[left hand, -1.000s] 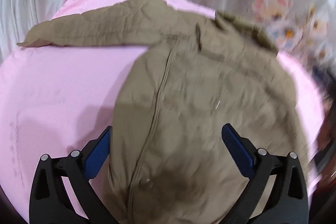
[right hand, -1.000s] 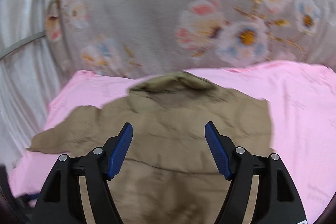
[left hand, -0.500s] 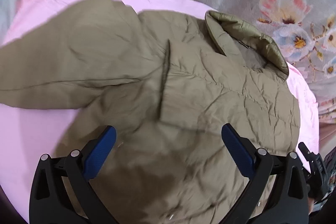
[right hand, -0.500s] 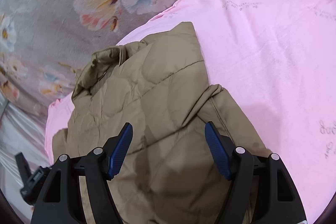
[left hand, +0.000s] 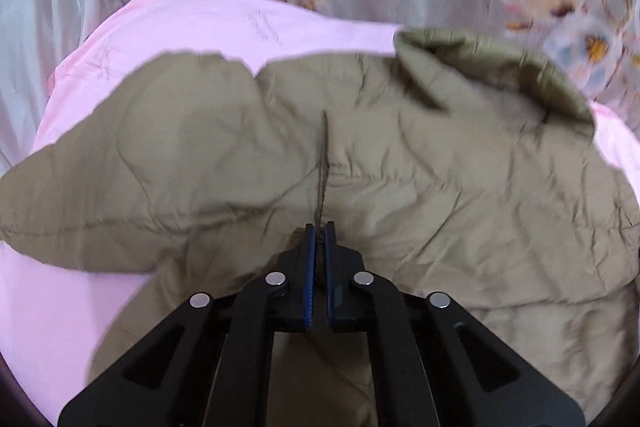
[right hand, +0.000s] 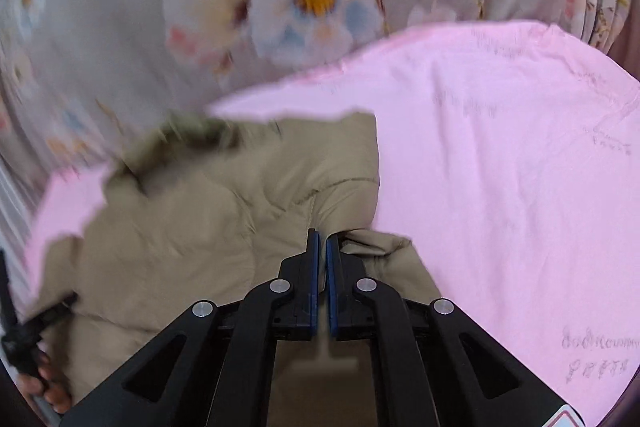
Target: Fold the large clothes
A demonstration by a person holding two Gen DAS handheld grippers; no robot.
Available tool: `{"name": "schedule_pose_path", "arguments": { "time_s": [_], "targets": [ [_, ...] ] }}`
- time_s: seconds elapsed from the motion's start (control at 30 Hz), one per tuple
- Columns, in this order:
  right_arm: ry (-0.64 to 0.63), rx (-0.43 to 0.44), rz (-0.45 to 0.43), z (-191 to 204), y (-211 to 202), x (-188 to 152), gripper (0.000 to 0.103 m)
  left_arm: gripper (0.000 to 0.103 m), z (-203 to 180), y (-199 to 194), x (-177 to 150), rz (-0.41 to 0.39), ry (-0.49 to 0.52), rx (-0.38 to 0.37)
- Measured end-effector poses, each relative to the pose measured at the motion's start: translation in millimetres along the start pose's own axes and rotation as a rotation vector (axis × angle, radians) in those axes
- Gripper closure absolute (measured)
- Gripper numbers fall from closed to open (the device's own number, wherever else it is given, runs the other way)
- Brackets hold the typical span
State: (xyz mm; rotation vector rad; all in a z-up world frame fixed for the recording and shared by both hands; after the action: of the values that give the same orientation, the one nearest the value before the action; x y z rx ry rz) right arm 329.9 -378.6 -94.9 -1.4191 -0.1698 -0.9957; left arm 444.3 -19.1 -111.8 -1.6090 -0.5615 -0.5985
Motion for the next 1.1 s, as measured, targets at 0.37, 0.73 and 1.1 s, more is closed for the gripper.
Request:
{"name": "schedule_pose_path", "arguments": {
  "time_s": [0.37,0.73,1.1],
  "targets": [
    [0.006,-0.045,0.109,3,8,-34,0.099,0.100,-1,-9,-37,-0.002,0.054,0.070],
    [0.048,-0.002,0.101,-27,-69,-105,0.099,0.100,24,-81,-111,0.005,0.087,0.073],
    [-0.122,-0.115,-0.036,-8,-145,-73,0.080,0.058,28,-151,-68,-0.075,0.105,0.038]
  ]
}}
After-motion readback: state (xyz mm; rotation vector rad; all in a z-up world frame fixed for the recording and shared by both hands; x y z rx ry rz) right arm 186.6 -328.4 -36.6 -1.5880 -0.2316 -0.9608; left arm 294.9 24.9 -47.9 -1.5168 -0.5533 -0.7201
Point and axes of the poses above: each gripper's, at about its wrist camera, not at the fingertips, and y roughly the way its jaws point, z to its left, x to its top, the point moved 3 cm from there along y, roughly the way its jaws point, and after that the axes turned 4 degrees about -x, right-handed, at the moved point
